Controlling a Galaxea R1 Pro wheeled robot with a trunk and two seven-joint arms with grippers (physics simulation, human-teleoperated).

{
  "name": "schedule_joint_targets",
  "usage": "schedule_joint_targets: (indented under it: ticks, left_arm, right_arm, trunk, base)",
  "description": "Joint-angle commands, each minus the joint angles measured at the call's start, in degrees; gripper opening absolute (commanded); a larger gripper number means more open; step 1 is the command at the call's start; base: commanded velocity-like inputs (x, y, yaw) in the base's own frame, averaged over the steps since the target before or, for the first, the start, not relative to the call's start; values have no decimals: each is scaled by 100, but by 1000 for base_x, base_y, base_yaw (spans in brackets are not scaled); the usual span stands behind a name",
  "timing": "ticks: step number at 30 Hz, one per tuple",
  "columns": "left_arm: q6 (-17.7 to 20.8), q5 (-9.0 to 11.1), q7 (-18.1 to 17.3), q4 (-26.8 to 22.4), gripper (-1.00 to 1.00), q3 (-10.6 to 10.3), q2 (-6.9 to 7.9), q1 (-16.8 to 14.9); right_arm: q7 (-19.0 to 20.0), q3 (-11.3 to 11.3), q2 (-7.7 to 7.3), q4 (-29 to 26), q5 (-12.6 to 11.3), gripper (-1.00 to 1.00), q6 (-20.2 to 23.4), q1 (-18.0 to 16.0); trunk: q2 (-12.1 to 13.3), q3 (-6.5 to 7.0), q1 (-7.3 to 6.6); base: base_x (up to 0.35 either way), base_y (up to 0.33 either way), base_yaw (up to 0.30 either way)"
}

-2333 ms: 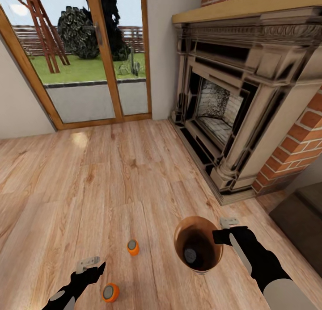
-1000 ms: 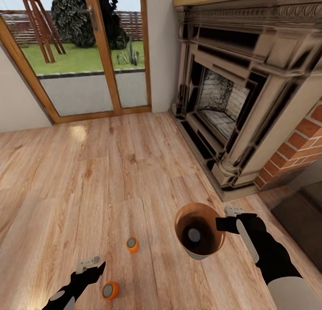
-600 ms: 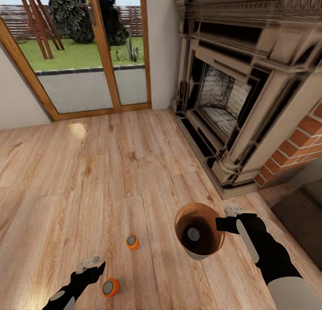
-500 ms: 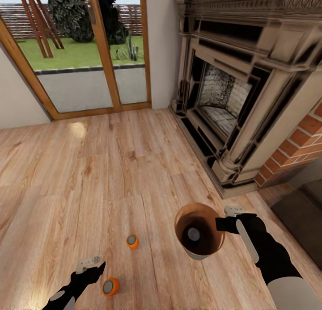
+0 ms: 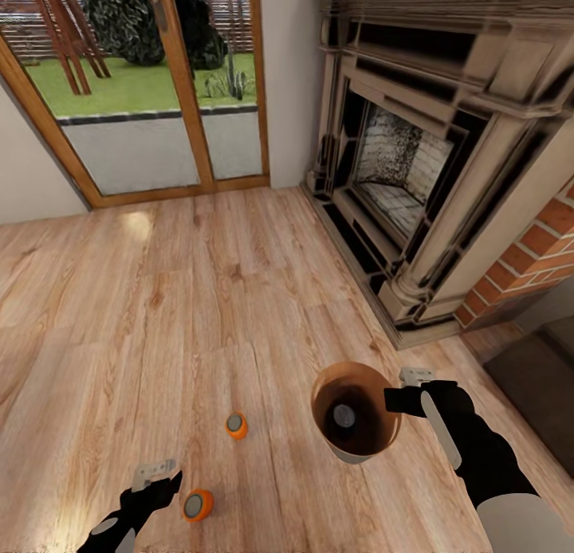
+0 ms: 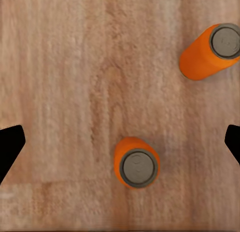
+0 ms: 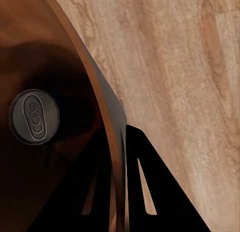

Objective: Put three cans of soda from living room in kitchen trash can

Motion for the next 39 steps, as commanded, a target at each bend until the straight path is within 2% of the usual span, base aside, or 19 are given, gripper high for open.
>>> schedule_joint_targets:
  ticks: [1,11,22,39]
  left_arm:
    - [4,0,8,-5,100,0,-3,0]
    - [0,1,34,-204,100,-6,-84,0]
    - [-1,-26,35,-358,100,-9,-94,0]
    - [-1,-35,35,-360,100,-2,-94,0]
  right_arm:
    - [30,-1,2,-1,-122,-100,-2,-3]
    - [33,-1,-1,-1,-121,-100,-2,-3]
    - [29,-1,3,-1,-120,-100,-2,-2]
    - [30,-1,2,-1,-118,-100,-2,-4]
  trunk:
    - [0,-9,0]
    - [0,-100,0]
    - [0,-200,0]
    - [0,-355,0]
  base:
    - [0,0,0]
    - [0,0,0]
    - [93,0,0]
    - [6,0,0]
